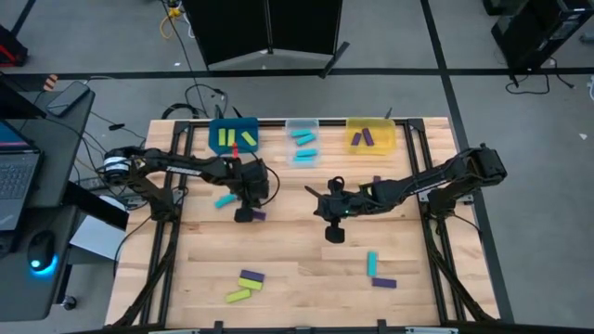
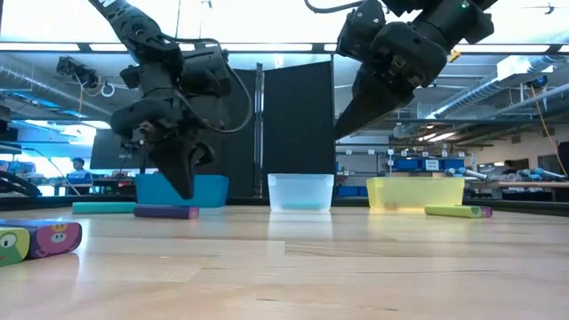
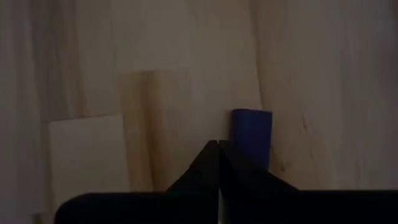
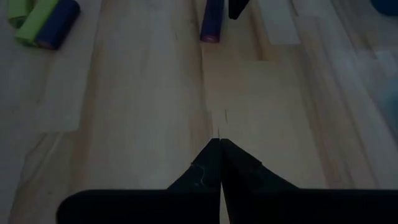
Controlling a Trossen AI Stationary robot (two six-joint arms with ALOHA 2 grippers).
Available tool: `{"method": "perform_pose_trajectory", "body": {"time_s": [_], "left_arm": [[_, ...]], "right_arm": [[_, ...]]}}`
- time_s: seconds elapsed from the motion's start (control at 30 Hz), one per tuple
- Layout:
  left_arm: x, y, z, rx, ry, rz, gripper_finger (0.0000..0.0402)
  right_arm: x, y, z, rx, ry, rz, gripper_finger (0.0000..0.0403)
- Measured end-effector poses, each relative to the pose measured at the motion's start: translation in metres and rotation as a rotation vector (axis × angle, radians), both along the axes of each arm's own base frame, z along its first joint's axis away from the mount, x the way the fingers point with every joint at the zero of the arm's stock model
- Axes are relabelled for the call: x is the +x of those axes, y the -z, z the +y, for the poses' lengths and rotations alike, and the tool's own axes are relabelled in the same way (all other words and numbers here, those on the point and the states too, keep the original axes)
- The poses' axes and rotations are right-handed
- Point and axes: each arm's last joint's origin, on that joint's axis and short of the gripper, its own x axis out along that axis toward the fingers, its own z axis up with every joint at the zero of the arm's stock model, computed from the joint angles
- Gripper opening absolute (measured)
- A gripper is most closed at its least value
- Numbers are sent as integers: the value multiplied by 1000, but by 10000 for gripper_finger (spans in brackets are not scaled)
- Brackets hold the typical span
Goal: Sort blocks
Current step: Put the violet block into the yellow bin
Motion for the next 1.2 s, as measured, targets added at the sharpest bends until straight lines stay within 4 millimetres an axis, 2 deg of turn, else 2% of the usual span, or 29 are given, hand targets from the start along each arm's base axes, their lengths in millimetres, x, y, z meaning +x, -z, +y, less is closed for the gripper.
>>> {"method": "perform_pose_trajectory", "body": {"time_s": [0.2,0.33,0.57,0.77,1.2], "left_arm": [[0,-2,-2,-19,-55,9,17],[-2,-6,-12,-15,-16,6,40],[-12,-6,-35,98,59,133,126],[-12,-2,-35,148,55,158,189],[-5,15,-34,137,83,208,197]], "right_arm": [[0,0,2,22,13,-7,19],[1,-2,3,42,28,-27,19],[2,-2,3,44,24,-30,22],[2,-3,3,41,20,-37,21],[2,-3,5,41,13,-43,21]]}}
